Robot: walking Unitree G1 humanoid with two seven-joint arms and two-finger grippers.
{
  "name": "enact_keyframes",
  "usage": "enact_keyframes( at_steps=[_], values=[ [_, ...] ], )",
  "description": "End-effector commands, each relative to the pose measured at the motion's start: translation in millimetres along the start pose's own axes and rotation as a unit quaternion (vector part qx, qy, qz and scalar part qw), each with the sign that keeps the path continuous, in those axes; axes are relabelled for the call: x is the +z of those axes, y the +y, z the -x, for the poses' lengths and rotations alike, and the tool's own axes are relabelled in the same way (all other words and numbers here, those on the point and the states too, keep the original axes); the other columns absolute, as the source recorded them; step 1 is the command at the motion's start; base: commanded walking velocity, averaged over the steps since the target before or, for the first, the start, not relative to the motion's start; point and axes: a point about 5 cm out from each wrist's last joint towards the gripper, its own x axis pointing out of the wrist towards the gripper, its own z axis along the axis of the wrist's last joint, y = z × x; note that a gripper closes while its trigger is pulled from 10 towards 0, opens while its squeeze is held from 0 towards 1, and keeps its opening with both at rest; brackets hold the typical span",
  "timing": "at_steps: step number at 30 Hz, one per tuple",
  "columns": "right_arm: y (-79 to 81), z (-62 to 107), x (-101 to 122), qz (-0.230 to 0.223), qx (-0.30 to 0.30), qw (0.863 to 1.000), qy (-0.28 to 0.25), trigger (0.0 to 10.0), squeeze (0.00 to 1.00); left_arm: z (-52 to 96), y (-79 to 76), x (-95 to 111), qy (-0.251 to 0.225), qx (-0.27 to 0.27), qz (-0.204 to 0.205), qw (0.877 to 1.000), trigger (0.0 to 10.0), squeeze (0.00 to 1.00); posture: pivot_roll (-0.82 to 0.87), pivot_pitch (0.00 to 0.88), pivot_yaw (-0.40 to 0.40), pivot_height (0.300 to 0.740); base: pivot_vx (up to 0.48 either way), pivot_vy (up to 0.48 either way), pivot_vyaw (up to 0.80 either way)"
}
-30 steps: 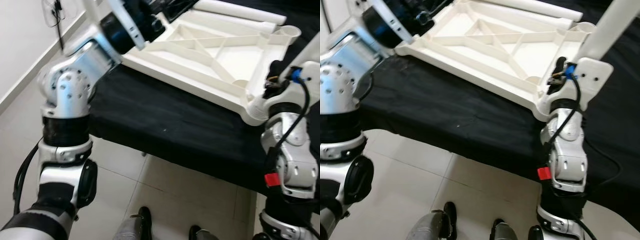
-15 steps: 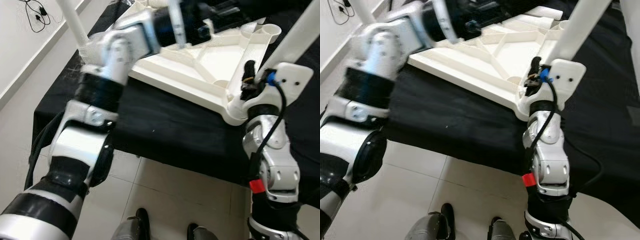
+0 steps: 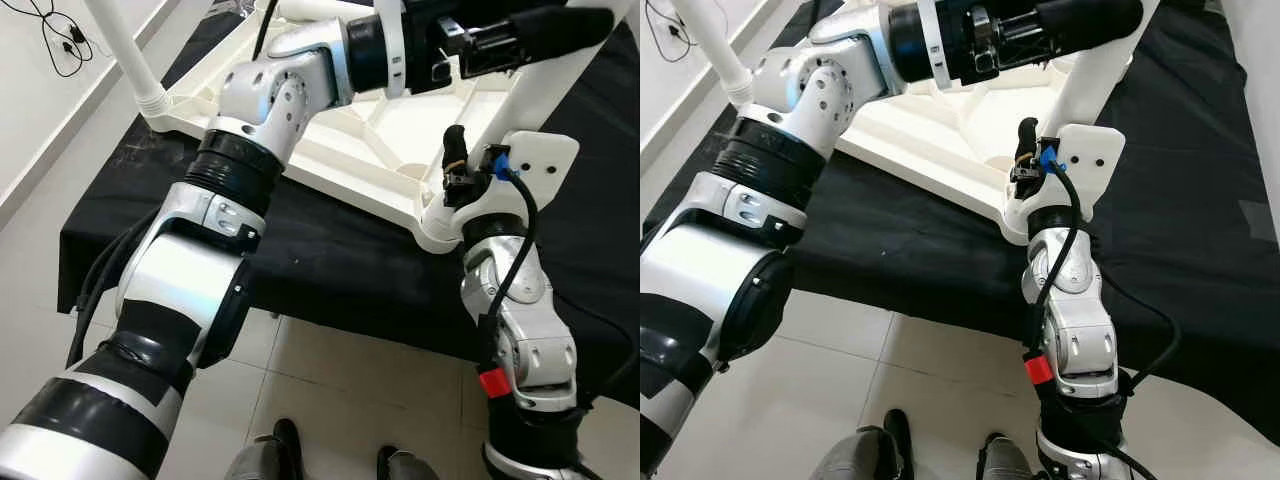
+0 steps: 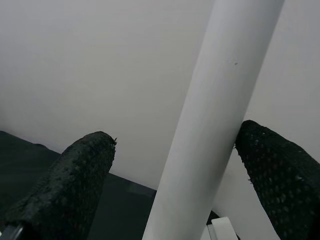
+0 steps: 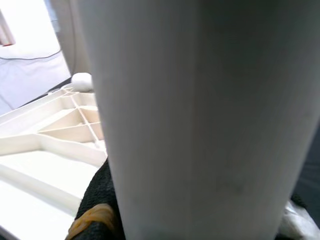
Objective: Building children table
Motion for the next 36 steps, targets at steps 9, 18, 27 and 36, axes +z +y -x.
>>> enact_keyframes(
  at_steps=[9,18,27,36],
  values=[
    [30.9,10.3,-37,0.018,0.098,0.99,0.097,10.0,0.0,-6.3,-5.8,-6,0.032,-0.057,-0.018,0.998,10.0,0.0,0.02,0.31,0.105,0.74,0.0,0.0,0.0],
    [32.7,10.4,-38,0.028,0.11,0.989,0.097,10.0,0.0,-3.7,-3.3,-4,0.045,-0.063,-0.034,0.996,0.0,0.0,0.02,0.308,0.099,0.74,0.0,0.0,0.0],
    [30.5,9.6,-38,0.026,0.117,0.988,0.095,10.0,0.0,-1.4,-1.2,5,0.048,-0.064,-0.055,0.995,0.0,0.0,0.03,0.31,0.094,0.74,0.0,0.0,0.0],
    [17.6,-0.6,-19,0.015,0.198,0.979,0.049,10.0,1.0,-1.4,-2.0,7,0.045,-0.069,-0.058,0.995,0.0,0.0,0.02,0.314,0.091,0.74,0.0,0.0,0.0]
  ],
)
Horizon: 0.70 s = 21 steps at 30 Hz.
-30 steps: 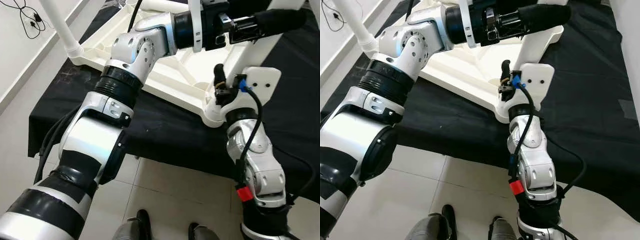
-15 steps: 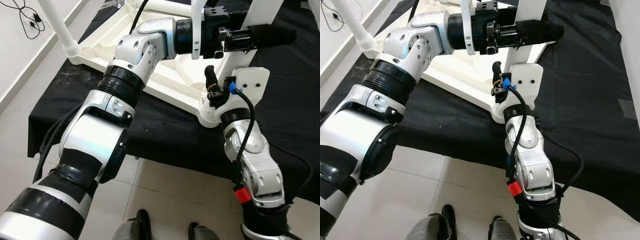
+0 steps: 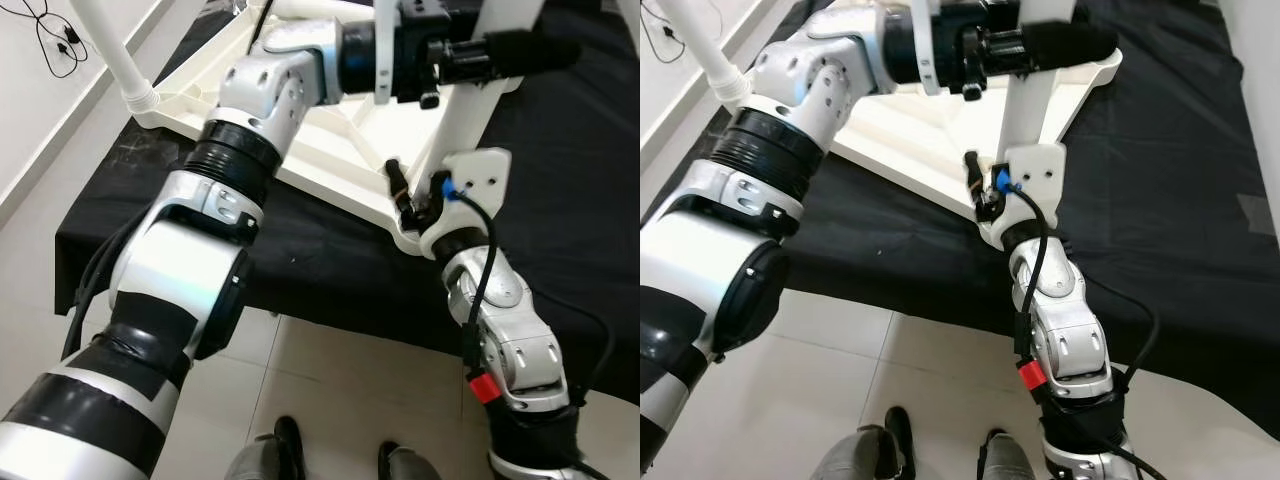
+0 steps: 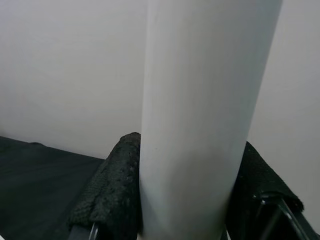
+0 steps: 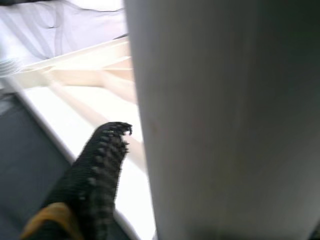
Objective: Building children table
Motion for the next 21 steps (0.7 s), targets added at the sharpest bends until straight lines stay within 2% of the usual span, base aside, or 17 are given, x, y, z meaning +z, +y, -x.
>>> enact_keyframes(
  at_steps=[1,2,4,5,8,12,13,14,15,18,21],
  values=[
    [3.3,-2.1,-1,-0.013,0.05,0.999,-0.002,10.0,1.0,-6.6,-4.0,2,-0.002,-0.024,0.004,1.0,0.0,0.0,0.02,0.314,0.091,0.74,0.0,0.0,0.0],
    [3.3,-2.1,-1,-0.013,0.05,0.999,-0.002,10.0,1.0,-6.6,-4.0,2,-0.002,-0.024,0.004,1.0,0.0,0.0,0.02,0.314,0.091,0.74,0.0,0.0,0.0],
    [-12.8,-3.8,7,0.003,0.071,0.997,-0.015,10.0,1.0,-6.1,-4.1,2,-0.003,-0.026,0.003,1.0,0.0,0.0,0.02,0.314,0.091,0.74,0.0,0.0,0.0],
    [-12.8,-3.8,7,0.003,0.071,0.997,-0.015,10.0,1.0,-6.1,-4.1,2,-0.003,-0.026,0.003,1.0,0.0,0.0,0.02,0.314,0.091,0.74,0.0,0.0,0.0],
    [-32.1,-6.1,15,0.022,0.092,0.995,-0.024,10.0,1.0,-5.7,-4.4,3,-0.005,-0.029,0.003,1.0,0.0,0.0,0.03,0.316,0.092,0.74,0.0,0.0,0.0],
    [-44.2,-10.0,20,0.037,0.106,0.993,-0.026,10.0,1.0,-5.8,-4.7,3,-0.006,-0.032,0.004,0.999,0.0,0.0,0.03,0.316,0.092,0.74,0.0,0.0,0.0],
    [-49.3,-12.0,22,0.043,0.116,0.992,-0.029,10.0,0.23,-6.2,-4.9,4,-0.008,-0.034,0.006,0.999,0.0,0.0,0.03,0.318,0.093,0.74,0.0,0.0,0.0],
    [-53.4,-14.1,24,0.04,0.129,0.99,-0.031,10.0,0.0,-6.5,-5.1,4,-0.009,-0.035,0.007,0.999,0.0,0.0,0.03,0.318,0.093,0.74,0.0,0.0,0.0],
    [-53.4,-14.1,24,0.04,0.129,0.99,-0.031,10.0,0.0,-6.5,-5.1,4,-0.009,-0.035,0.007,0.999,0.0,0.0,0.03,0.318,0.093,0.74,0.0,0.0,0.0],
    [-60.9,-15.7,29,0.027,0.21,0.977,-0.036,10.0,0.0,-7.8,-5.8,4,-0.011,-0.039,0.008,0.999,0.0,0.0,0.03,0.319,0.092,0.74,0.0,0.0,0.0],
    [-66.7,-17.4,29,0.031,0.228,0.973,-0.033,10.0,0.0,-8.4,-6.3,4,-0.01,-0.041,0.007,0.999,0.0,0.0,0.04,0.321,0.089,0.74,0.0,0.0,0.0]
  ],
)
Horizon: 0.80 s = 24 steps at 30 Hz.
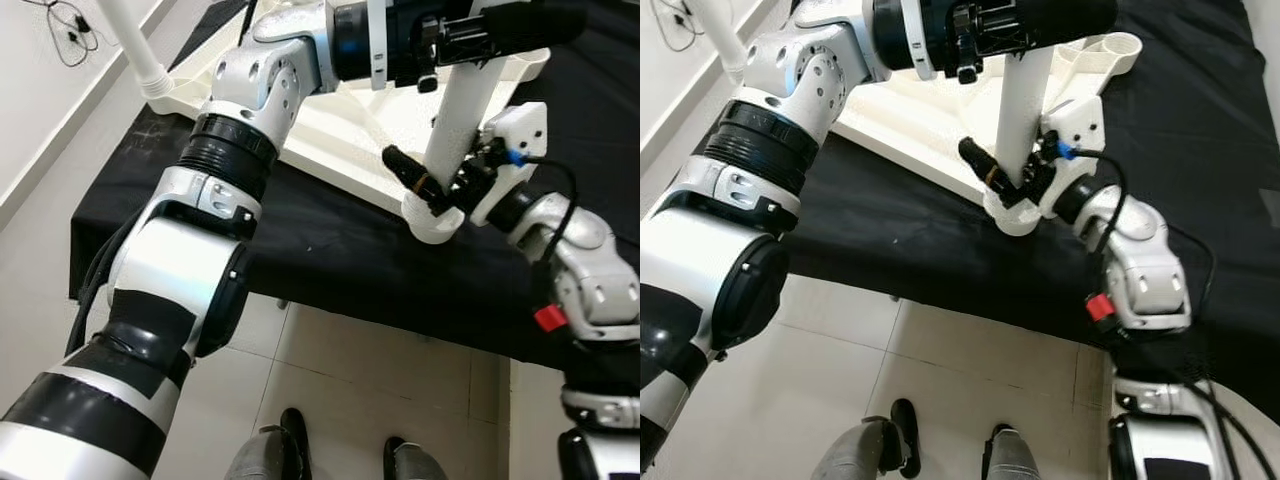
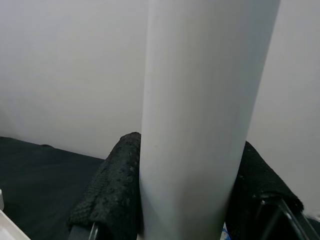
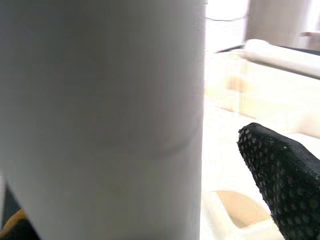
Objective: Building children table
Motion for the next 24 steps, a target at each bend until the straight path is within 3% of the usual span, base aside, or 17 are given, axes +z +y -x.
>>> enact_keyframes(
  at_steps=[1,6,8,9,10,12,13,16,17,19,24],
  values=[
    [-1.7,0.8,2,0.001,0.011,1.0,-0.013,10.0,0.0,-9.4,-6.1,1,0.003,-0.037,0.004,0.999,0.0,0.0,0.04,0.321,0.089,0.74,0.0,0.0,0.0],
    [-11.0,-1.9,6,0.004,0.012,1.0,-0.018,10.0,0.0,-9.8,-6.6,2,0.003,-0.038,0.002,0.999,0.0,0.0,0.04,0.324,0.089,0.74,0.0,0.0,0.0],
    [-9.5,-3.1,8,-0.022,0.039,0.999,-0.027,10.0,0.0,-9.9,-6.9,2,0.003,-0.039,0.001,0.999,0.0,0.0,0.04,0.324,0.089,0.74,0.0,0.0,0.0],
    [-1.9,-0.4,7,-0.042,0.093,0.994,-0.026,10.0,0.0,-10.1,-7.5,2,0.003,-0.042,0.002,0.999,0.0,0.0,0.04,0.324,0.09,0.74,0.0,0.0,0.0],
    [-1.9,-0.4,7,-0.042,0.093,0.994,-0.026,10.0,0.0,-10.1,-7.5,2,0.003,-0.042,0.002,0.999,0.0,0.0,0.04,0.324,0.09,0.74,0.0,0.0,0.0],
    [5.2,3.5,6,-0.066,0.154,0.986,-0.028,10.0,0.0,-10.5,-8.4,2,0.002,-0.048,0.005,0.999,0.0,0.0,0.04,0.326,0.092,0.74,0.0,0.0,0.0],
    [5.2,3.5,6,-0.066,0.154,0.986,-0.028,10.0,0.0,-10.5,-8.4,2,0.002,-0.048,0.005,0.999,0.0,0.0,0.04,0.326,0.092,0.74,0.0,0.0,0.0],
    [15.0,9.9,15,-0.115,0.259,0.958,-0.051,10.0,0.0,-10.1,-13.9,4,-0.013,-0.076,0.029,0.997,0.0,0.0,0.03,0.326,0.089,0.74,0.0,0.0,0.0],
    [15.0,9.9,15,-0.115,0.259,0.958,-0.051,10.0,0.0,-10.1,-13.9,4,-0.013,-0.076,0.029,0.997,0.0,0.0,0.03,0.326,0.089,0.74,0.0,0.0,0.0],
    [21.0,8.8,24,-0.134,0.306,0.94,-0.071,10.0,0.0,-7.4,-20.4,7,-0.028,-0.105,0.049,0.993,0.0,0.0,0.01,0.319,0.085,0.74,0.0,0.0,0.0],
    [39.1,0.3,20,-0.112,0.339,0.933,-0.051,10.0,0.0,-3.7,-30.0,7,-0.032,-0.132,0.056,0.989,0.0,0.0,0.02,0.314,0.075,0.74,0.0,0.0,0.0]
  ],
)
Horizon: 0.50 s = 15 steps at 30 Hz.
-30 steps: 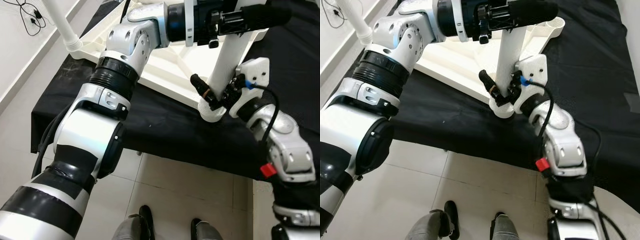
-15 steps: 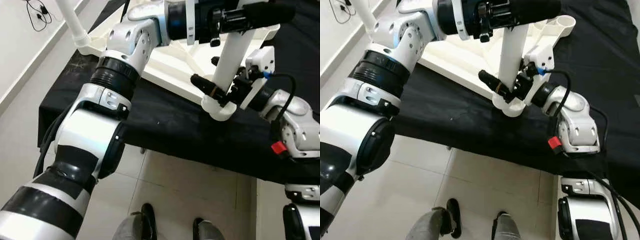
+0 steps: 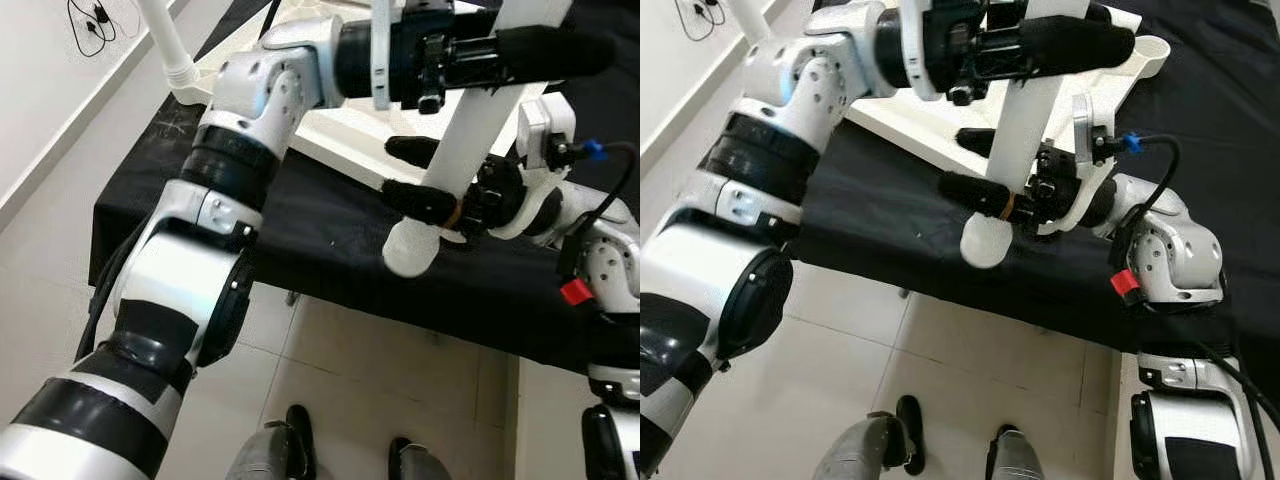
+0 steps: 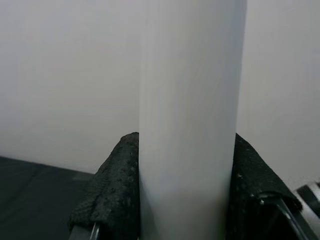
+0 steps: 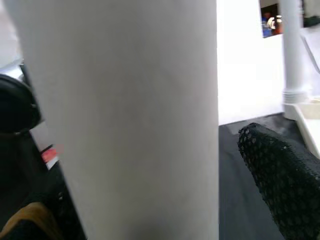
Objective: Building children table
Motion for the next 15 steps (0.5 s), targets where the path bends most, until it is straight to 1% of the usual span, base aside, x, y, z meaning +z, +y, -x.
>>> enact_keyframes(
  at_steps=[1,2,4,5,7,8,9,10,11,12,13,14,15],
  values=[
    [9.9,-16.4,-9,0.016,0.03,0.999,0.021,10.0,0.0,-5.3,-7.7,-2,-0.001,-0.032,-0.005,0.999,0.0,0.0,0.02,0.304,0.071,0.74,0.0,0.0,0.0],
    [9.9,-16.4,-9,0.016,0.03,0.999,0.021,10.0,0.0,-5.3,-7.7,-2,-0.001,-0.032,-0.005,0.999,0.0,0.0,0.02,0.304,0.071,0.74,0.0,0.0,0.0],
    [13.2,-24.8,-15,0.026,0.032,0.999,0.033,10.0,0.0,-7.2,-8.7,-11,0.004,-0.038,-0.003,0.999,0.0,0.0,0.02,0.301,0.071,0.74,0.0,0.0,0.0],
    [13.2,-24.8,-15,0.026,0.032,0.999,0.033,10.0,0.0,-7.2,-8.7,-11,0.004,-0.038,-0.003,0.999,0.0,0.0,0.02,0.301,0.071,0.74,0.0,0.0,0.0],
    [18.0,-31.2,-20,0.028,0.044,0.998,0.046,10.0,0.0,-11.0,-5.7,-21,0.008,-0.039,0.004,0.999,0.0,0.0,0.02,0.302,0.073,0.74,0.0,0.0,0.0],
    [18.0,-31.2,-20,0.028,0.044,0.998,0.046,10.0,0.0,-11.0,-5.7,-21,0.008,-0.039,0.004,0.999,0.0,0.0,0.02,0.302,0.073,0.74,0.0,0.0,0.0],
    [19.0,-34.2,-24,0.03,0.041,0.997,0.058,10.0,0.0,-13.7,-3.6,-25,0.011,-0.039,0.006,0.999,0.0,0.0,0.02,0.302,0.077,0.74,0.0,0.0,0.0],
    [19.3,-36.1,-25,0.033,0.036,0.997,0.065,9.3,0.0,-18.2,-1.0,-29,0.014,-0.037,0.009,0.999,0.0,0.0,0.02,0.3,0.077,0.74,0.0,0.0,0.0],
    [19.3,-36.1,-25,0.033,0.036,0.997,0.065,9.3,0.0,-18.2,-1.0,-29,0.014,-0.037,0.009,0.999,0.0,0.0,0.02,0.3,0.077,0.74,0.0,0.0,0.0],
    [17.5,-37.4,-26,0.034,0.023,0.997,0.069,4.8,0.0,-22.3,0.7,-31,0.015,-0.035,0.011,0.999,0.0,0.0,0.02,0.3,0.077,0.74,0.0,0.0,0.0],
    [15.0,-38.7,-26,0.036,0.009,0.997,0.07,0.0,0.0,-26.0,1.6,-32,0.015,-0.032,0.013,0.999,0.0,0.0,0.01,0.3,0.079,0.74,0.0,0.0,0.0],
    [15.0,-38.7,-26,0.036,0.009,0.997,0.07,0.0,0.0,-26.0,1.6,-32,0.015,-0.032,0.013,0.999,0.0,0.0,0.01,0.3,0.079,0.74,0.0,0.0,0.0],
    [11.9,-39.2,-24,0.041,-0.012,0.997,0.063,0.0,0.0,-29.7,3.1,-31,0.013,-0.027,0.013,0.999,0.0,0.0,0.01,0.301,0.08,0.74,0.0,0.0,0.0]
  ],
)
